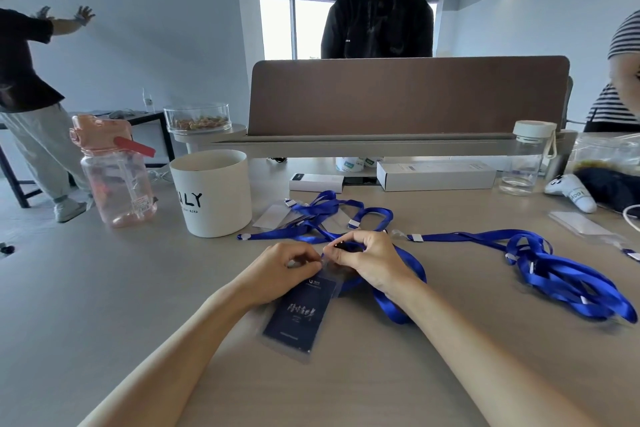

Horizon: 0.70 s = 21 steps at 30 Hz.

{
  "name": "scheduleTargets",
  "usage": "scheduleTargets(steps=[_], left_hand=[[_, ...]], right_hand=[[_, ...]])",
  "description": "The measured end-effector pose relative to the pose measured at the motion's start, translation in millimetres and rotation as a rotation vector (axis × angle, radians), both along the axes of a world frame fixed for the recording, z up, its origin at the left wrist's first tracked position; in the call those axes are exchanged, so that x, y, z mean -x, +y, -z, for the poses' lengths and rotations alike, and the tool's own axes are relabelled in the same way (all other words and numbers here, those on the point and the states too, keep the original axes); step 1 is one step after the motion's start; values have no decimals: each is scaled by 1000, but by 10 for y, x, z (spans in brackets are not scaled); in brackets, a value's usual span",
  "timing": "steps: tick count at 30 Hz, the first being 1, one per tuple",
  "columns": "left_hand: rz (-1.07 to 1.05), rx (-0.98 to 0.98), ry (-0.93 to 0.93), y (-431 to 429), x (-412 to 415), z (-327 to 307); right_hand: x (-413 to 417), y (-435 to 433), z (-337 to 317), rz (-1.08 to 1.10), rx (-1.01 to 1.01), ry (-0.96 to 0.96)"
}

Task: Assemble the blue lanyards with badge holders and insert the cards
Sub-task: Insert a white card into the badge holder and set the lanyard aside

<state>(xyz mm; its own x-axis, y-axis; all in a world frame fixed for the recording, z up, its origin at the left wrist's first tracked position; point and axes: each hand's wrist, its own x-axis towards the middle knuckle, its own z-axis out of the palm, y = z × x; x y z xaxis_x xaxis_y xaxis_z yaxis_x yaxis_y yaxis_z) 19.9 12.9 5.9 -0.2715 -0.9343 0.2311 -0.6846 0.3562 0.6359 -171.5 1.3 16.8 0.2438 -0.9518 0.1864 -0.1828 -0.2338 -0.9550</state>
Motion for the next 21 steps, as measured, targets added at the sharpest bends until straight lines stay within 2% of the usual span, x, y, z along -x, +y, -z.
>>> scheduleTargets(steps=[15,21], left_hand=[[-99,39,46,21,37,24],[-105,64,51,34,57,40]], right_hand=[[-5,53,15,-14,247,234],[-30,52,25,-14,251,279]])
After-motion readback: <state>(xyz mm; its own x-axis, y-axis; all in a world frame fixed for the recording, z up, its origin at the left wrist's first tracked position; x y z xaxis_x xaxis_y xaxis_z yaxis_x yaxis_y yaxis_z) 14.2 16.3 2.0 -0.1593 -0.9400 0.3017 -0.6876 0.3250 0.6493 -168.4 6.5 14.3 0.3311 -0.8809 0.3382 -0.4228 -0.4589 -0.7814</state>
